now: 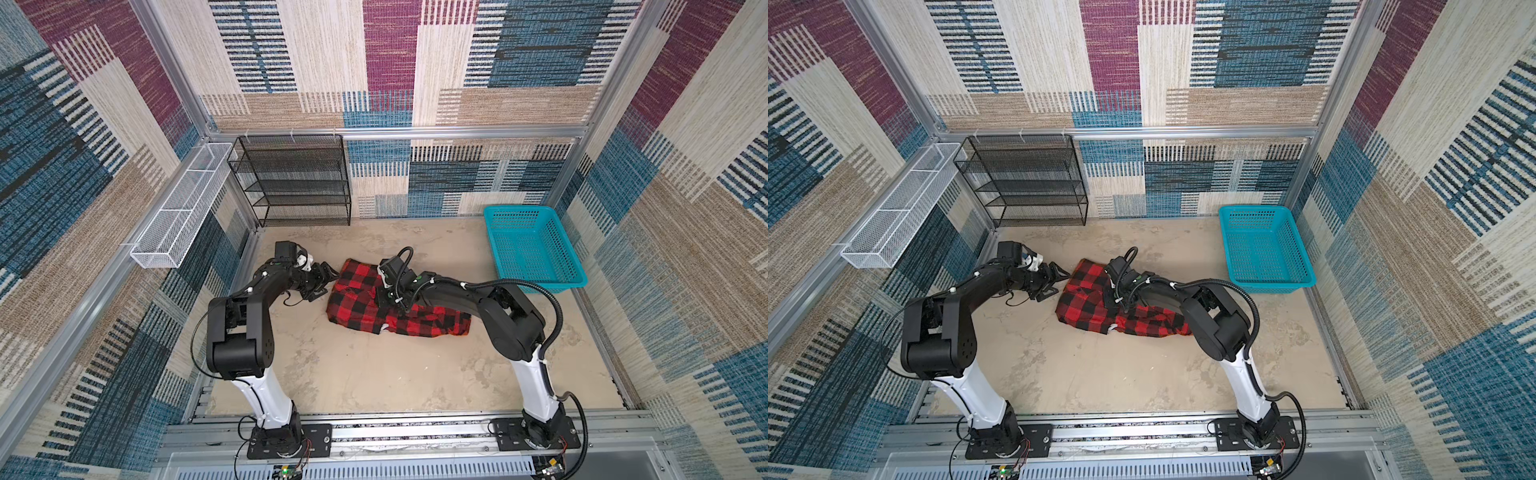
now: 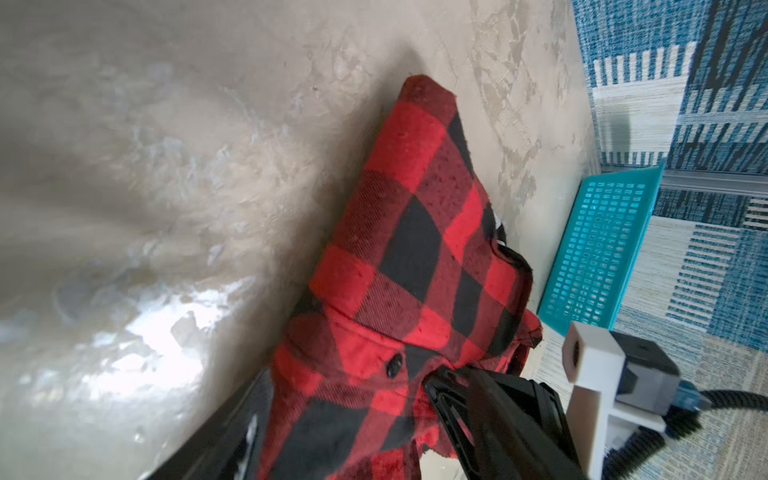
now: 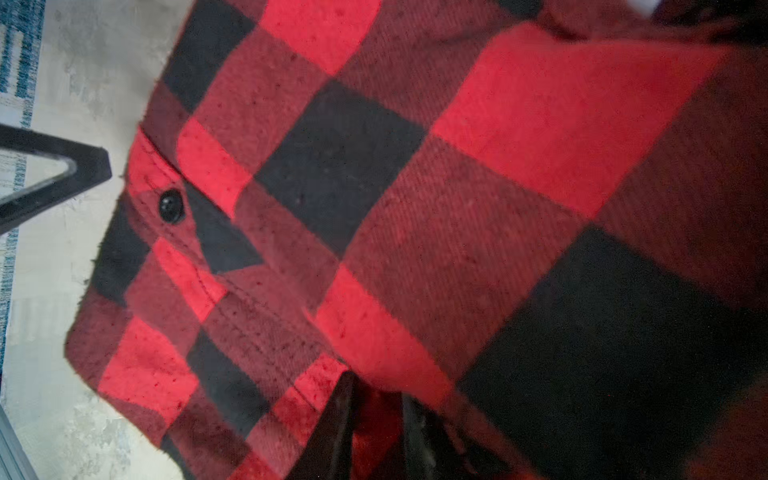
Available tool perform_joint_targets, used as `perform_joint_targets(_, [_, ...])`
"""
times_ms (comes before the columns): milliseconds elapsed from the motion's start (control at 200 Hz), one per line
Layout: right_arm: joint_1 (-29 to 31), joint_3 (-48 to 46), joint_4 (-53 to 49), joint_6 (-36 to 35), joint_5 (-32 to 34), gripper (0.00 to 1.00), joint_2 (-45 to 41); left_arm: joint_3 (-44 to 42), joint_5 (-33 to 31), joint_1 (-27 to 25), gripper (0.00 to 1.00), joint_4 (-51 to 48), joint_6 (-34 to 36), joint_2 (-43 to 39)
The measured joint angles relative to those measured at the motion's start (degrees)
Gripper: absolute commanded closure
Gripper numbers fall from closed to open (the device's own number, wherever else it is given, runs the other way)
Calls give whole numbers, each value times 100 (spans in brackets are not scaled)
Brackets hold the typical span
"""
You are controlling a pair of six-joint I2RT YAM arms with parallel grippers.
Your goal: Fold and stack the long sleeve shirts
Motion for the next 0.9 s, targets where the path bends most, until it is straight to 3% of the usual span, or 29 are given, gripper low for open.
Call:
perform_joint_targets(576, [-354, -649, 1207, -861, -769, 80, 35, 809, 125, -48, 22, -619, 1506, 1010])
perform_joint_targets(901, [-420, -734, 1193, -1054, -861, 81, -28, 903, 1086, -140, 25, -197, 1775, 1397])
